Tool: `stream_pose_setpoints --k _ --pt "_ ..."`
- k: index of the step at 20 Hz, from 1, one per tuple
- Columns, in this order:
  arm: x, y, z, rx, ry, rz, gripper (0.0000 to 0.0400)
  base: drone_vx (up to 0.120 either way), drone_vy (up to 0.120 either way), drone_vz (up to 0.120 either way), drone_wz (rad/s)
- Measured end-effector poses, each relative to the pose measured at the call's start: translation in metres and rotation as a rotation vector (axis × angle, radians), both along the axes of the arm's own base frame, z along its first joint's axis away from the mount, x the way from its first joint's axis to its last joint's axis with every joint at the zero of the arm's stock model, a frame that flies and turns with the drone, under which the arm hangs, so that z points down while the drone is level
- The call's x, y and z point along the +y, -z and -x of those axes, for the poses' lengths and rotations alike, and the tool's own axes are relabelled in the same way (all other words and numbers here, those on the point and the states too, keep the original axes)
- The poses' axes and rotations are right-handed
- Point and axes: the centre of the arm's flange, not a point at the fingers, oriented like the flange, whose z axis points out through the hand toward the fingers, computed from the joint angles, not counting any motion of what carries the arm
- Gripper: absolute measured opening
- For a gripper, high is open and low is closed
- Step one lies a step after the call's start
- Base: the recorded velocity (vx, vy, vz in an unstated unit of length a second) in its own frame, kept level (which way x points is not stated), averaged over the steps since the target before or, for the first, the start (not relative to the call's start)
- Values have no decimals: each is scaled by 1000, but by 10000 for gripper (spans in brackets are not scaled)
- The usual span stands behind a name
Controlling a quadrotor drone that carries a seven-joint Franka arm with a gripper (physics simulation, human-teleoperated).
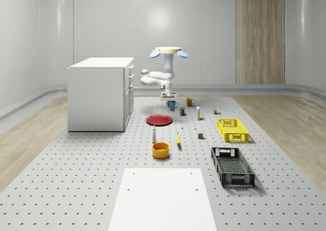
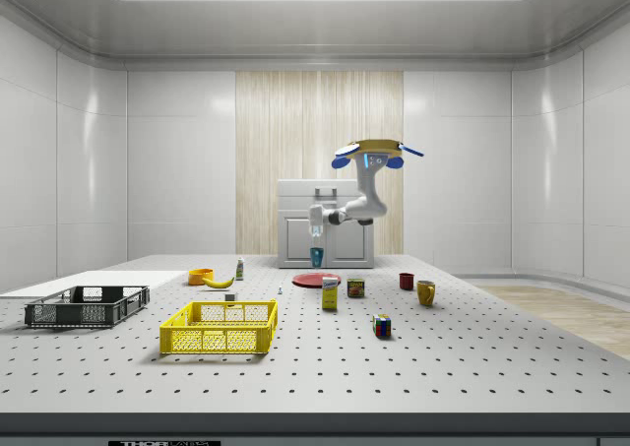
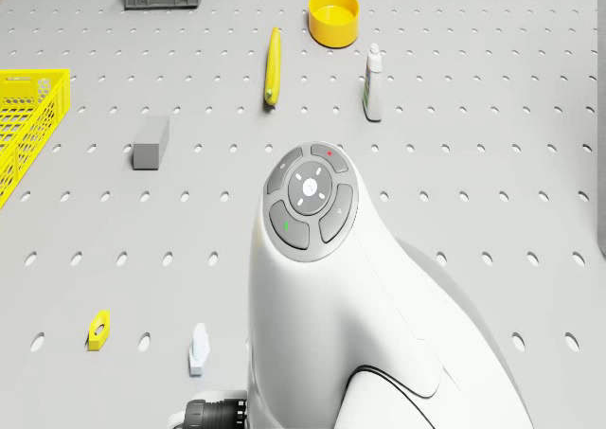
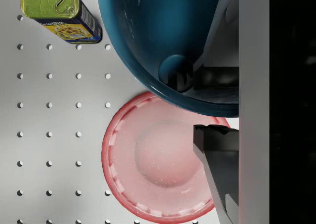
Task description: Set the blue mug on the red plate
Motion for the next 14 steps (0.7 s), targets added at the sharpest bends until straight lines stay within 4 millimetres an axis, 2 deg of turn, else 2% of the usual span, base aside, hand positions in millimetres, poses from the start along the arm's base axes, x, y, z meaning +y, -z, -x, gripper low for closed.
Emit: stream_pose_setpoints --k 5,9,14 --pt "0 0 0 0 0 0 100 0 -120 0 0" --pt "9 0 0 0 0 0 100 0 0 0 0" --pt "30 0 0 0 0 0 100 0 0 0 0"
